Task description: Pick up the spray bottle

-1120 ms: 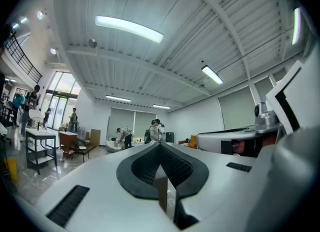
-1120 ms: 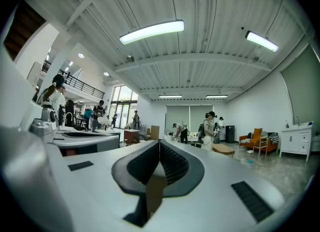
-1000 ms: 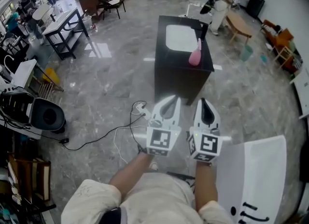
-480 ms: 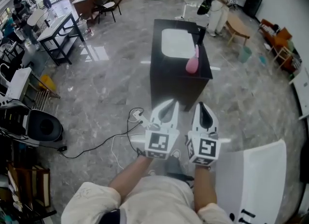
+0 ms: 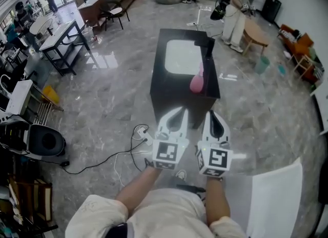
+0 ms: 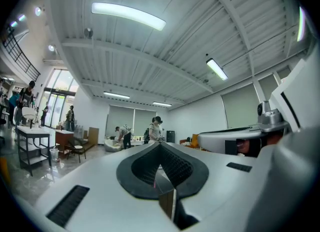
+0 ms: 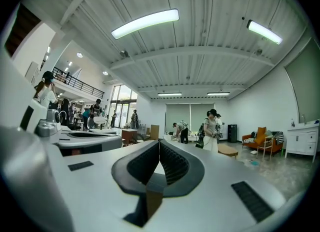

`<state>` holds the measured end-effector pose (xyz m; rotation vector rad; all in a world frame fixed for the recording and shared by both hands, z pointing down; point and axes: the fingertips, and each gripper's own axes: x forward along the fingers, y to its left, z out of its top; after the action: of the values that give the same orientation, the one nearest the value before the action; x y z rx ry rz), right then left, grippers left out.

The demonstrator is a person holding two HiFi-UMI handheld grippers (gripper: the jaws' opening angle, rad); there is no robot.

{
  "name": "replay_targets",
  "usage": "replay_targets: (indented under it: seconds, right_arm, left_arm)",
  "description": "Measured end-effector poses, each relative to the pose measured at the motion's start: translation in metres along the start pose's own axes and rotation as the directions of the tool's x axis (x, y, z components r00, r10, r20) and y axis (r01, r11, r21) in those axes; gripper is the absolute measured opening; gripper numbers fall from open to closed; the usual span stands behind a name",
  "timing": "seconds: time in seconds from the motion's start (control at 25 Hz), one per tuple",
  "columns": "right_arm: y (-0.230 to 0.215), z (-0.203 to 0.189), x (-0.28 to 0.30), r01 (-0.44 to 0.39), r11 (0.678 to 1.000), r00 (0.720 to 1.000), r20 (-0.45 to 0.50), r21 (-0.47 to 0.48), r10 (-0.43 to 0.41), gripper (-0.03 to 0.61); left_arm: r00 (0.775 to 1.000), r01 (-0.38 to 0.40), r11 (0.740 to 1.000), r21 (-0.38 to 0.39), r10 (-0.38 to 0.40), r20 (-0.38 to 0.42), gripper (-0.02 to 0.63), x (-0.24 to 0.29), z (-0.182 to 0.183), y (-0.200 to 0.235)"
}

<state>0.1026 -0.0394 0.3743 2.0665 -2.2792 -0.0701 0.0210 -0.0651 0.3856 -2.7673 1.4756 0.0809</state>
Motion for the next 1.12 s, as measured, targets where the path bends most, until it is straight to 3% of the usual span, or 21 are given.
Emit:
replay_targets:
  seconds: [0.2,0.4,0.6,0.92,1.12]
  right_arm:
    - [-0.035,-0.006,0.025,-0.030,0.999,1.000,-0.010,0.016,0.030,0.006]
    - [-0.066,-0.011,0.045,-0.064,0.998,0.998,-0.009,0.022,0.064,0.006]
    - [-0.085,-0.013,0.062,-0.081,0.996,0.997,-0.008,0.040,0.082,0.006]
    - [-0.097,-0.032,0.094,-0.098,0.993,0.995,-0.020,0.063,0.100,0.006]
    - [-0.094,-0.035,0.123,-0.102,0.994,0.994,-0.035,0.041,0.104,0.006]
  left_arm:
    - [0.999,-0.024,0.998,0.061,0.023,0.028,0.002,0.040,0.002,-0.014]
    - [0.998,-0.059,0.997,0.046,0.057,0.031,0.002,0.072,0.004,-0.025]
    - [0.996,-0.081,0.993,0.090,0.078,0.038,0.002,0.095,0.009,-0.025]
    - [0.996,-0.082,0.994,0.073,0.084,-0.025,0.002,0.123,-0.018,-0.020]
    - [0.996,-0.087,0.995,0.053,0.089,-0.018,0.002,0.147,-0.025,0.000]
